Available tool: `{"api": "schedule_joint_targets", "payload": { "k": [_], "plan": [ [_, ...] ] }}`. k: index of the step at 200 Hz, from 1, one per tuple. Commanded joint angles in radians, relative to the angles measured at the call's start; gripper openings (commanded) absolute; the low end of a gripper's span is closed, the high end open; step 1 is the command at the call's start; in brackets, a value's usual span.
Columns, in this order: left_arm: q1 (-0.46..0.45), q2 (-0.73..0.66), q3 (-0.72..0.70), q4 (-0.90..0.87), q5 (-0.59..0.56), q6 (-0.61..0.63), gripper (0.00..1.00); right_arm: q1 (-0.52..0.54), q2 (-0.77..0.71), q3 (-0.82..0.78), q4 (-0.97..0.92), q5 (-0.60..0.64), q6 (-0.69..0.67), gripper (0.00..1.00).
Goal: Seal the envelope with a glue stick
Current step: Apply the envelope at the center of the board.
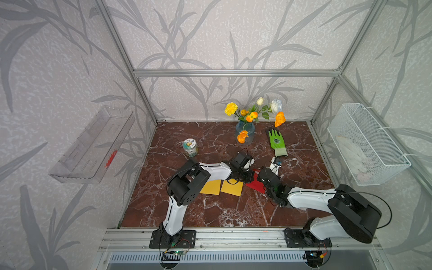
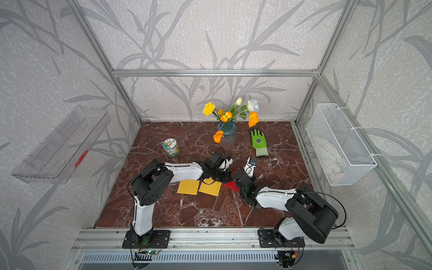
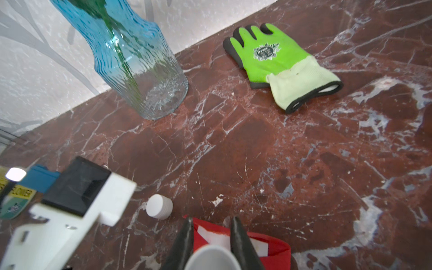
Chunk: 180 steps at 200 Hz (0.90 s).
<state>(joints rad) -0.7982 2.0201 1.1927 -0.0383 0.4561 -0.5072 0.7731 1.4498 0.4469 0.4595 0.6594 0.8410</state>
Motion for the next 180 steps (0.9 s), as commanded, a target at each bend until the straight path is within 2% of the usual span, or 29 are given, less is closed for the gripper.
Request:
{"api": "schedule_joint_targets", "payload": {
  "k": [1, 86, 180],
  "plan": [
    [0.005, 0.034, -0.036, -0.063, 0.022, 0.006, 0.00, 0.002, 0.046, 0.009, 0.024, -0.011, 0.018, 0.00],
    [0.011, 0.045, -0.034, -0.074, 0.026, 0.007, 0.00, 0.002, 0.158, 0.051, 0.065, 0.045, 0.041, 0.00],
    [0.011, 0.053, -0.035, -0.083, 0.015, 0.004, 0.00, -0.032, 0.032, 0.074, -0.078, 0.015, 0.091, 0.00]
  ]
}}
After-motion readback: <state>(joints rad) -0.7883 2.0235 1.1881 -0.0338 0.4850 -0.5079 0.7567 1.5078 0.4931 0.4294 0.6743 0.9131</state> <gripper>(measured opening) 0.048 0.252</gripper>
